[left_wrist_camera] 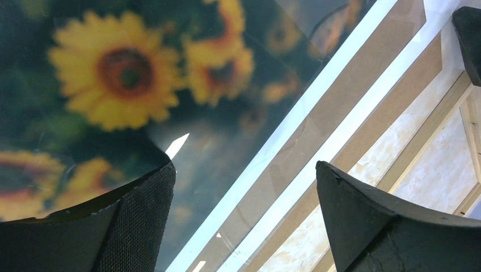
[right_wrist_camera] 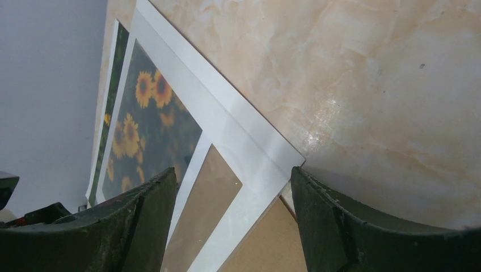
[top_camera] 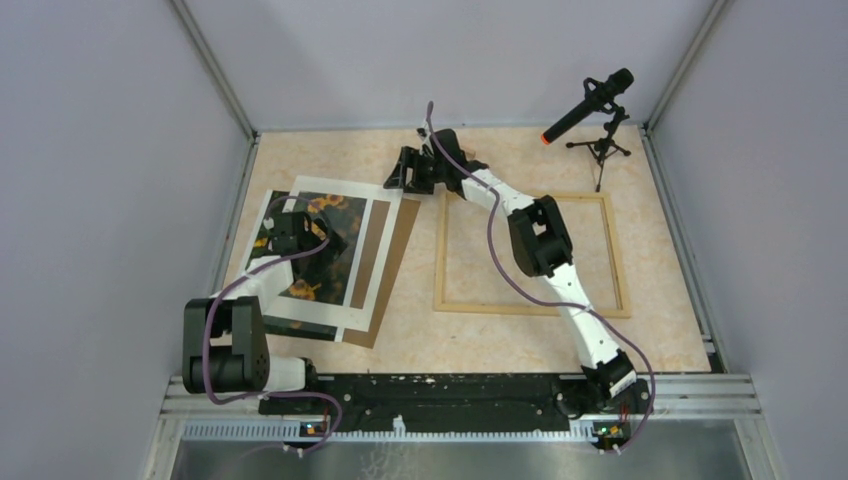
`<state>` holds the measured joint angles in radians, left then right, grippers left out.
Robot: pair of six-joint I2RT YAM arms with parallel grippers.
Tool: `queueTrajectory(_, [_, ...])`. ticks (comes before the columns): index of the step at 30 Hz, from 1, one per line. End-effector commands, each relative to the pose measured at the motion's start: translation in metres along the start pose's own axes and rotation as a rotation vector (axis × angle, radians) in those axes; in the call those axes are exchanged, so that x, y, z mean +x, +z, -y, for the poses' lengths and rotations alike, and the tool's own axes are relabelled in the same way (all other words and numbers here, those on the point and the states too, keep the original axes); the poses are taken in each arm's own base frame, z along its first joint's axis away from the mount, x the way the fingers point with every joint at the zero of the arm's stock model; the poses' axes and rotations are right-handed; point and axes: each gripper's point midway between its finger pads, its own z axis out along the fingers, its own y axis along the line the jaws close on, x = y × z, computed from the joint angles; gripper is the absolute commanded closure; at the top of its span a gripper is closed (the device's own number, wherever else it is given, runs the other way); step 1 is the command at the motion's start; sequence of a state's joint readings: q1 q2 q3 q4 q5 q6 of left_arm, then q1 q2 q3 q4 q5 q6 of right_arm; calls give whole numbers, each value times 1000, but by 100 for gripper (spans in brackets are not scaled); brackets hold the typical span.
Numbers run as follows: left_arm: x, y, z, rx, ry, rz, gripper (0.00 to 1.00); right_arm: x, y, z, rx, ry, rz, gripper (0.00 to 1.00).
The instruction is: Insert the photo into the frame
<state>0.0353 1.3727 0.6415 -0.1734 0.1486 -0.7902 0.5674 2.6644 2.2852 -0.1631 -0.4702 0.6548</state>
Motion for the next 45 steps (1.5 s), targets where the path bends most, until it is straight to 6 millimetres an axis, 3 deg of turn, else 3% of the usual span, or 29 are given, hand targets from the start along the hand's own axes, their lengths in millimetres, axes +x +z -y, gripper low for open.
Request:
queueTrajectory(1, [34, 9, -37, -118, -8, -121, 2, 40, 12, 2, -33, 68, -90, 27])
queueTrajectory(14, [39, 14, -38, -113, -13, -149, 2, 14, -24, -70, -303, 114, -28, 27])
queueTrajectory(18, [40, 14, -38, -111, -12, -153, 2, 11, -28, -82, -359, 143, -22, 27])
queueTrajectory(29, [39, 14, -37, -104, -8, -153, 2, 4, -51, -94, -437, 353, 63, 21])
queueTrajectory(35, [39, 13, -36, -101, -5, -150, 2, -5, -61, -89, -431, 461, 150, 8])
queueTrajectory(38, [39, 13, -36, -101, -4, -148, 2, -7, -60, -81, -404, 492, 167, 2])
queueTrajectory(45, [39, 14, -35, -97, -8, -153, 2, -5, -56, -79, -434, 594, 173, 1])
